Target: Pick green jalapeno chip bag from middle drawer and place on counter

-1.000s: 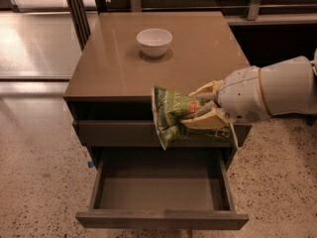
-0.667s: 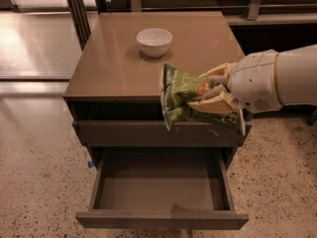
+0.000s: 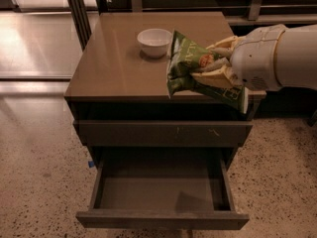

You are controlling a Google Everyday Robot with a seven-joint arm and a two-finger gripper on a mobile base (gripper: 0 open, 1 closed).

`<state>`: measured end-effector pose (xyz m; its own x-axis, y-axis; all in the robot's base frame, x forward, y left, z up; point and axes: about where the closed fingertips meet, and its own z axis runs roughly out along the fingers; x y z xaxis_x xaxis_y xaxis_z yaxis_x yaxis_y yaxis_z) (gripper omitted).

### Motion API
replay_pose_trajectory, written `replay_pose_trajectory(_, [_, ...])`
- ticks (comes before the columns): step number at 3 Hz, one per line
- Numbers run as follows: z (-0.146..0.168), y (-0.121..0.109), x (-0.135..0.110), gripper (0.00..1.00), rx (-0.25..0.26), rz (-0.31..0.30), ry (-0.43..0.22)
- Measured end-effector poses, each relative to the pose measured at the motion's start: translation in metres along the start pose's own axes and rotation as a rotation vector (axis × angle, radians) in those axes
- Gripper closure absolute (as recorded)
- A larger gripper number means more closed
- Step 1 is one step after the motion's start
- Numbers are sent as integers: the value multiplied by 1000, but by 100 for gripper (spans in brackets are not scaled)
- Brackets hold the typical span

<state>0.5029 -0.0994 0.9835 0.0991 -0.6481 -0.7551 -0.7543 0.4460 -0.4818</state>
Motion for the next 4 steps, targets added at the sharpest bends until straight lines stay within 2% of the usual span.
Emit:
replay_pose_trajectory(1, [0,0,0,100,0,0,0])
replay_pose_trajectory(2, [4,-2,-7,100,0,-25,-13])
replay_pose_trajectory(3, [11,-36,4,100,33,-32,2])
replay_pose_trajectory(4, [32,-100,31,100,85,-60,73])
